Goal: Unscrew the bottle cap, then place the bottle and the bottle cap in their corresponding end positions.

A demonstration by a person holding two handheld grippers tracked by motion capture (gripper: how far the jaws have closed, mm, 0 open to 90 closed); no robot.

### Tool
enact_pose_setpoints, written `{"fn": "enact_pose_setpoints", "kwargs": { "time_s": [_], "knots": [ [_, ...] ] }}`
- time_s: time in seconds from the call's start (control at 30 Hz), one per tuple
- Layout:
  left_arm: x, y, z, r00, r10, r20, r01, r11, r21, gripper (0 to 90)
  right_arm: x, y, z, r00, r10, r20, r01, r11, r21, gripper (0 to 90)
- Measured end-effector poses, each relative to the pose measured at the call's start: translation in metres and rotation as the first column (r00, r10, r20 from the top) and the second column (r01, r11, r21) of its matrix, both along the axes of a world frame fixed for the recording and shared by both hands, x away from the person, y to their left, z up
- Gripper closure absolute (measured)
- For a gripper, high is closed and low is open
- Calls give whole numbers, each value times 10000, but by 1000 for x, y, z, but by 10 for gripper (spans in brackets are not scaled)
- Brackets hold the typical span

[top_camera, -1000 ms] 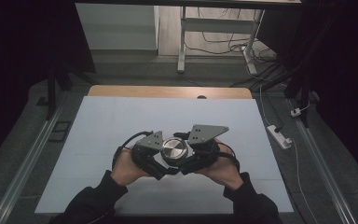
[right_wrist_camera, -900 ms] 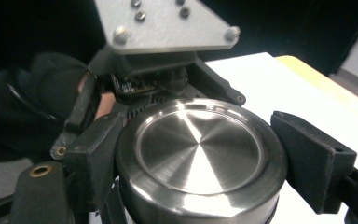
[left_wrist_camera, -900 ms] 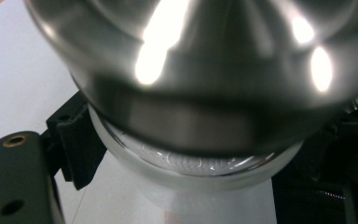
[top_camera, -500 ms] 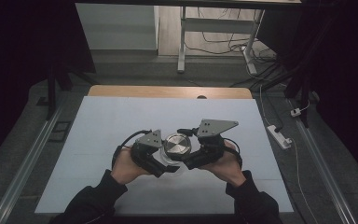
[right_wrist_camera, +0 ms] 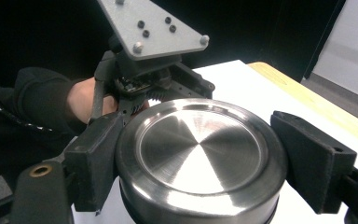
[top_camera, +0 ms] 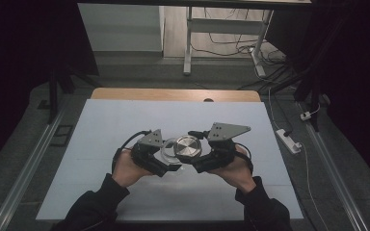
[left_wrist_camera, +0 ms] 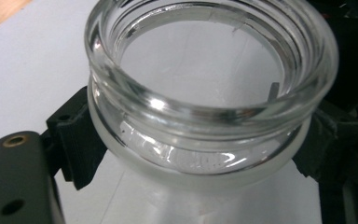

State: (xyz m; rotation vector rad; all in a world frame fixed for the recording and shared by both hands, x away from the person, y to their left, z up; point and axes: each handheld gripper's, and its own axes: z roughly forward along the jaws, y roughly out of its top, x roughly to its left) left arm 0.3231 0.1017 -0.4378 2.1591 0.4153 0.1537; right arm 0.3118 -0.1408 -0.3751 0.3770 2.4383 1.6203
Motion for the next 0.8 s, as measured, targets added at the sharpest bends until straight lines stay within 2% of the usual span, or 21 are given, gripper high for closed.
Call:
{"fn": "enact_pose_setpoints", "kwargs": {
  "time_s": [0.4, 0.8],
  "knots": [
    [11, 8, -2, 9980, 636, -5, -636, 9978, -160, 160, -4, -1, -4, 9999, -86, 54, 86, 10000, -39, 196],
    [29, 12, -1, 9947, 1018, 164, -1014, 9945, -246, 159, -12, -4, -21, 9999, -103, -6, 103, 9999, -113, 196]
  ]
}}
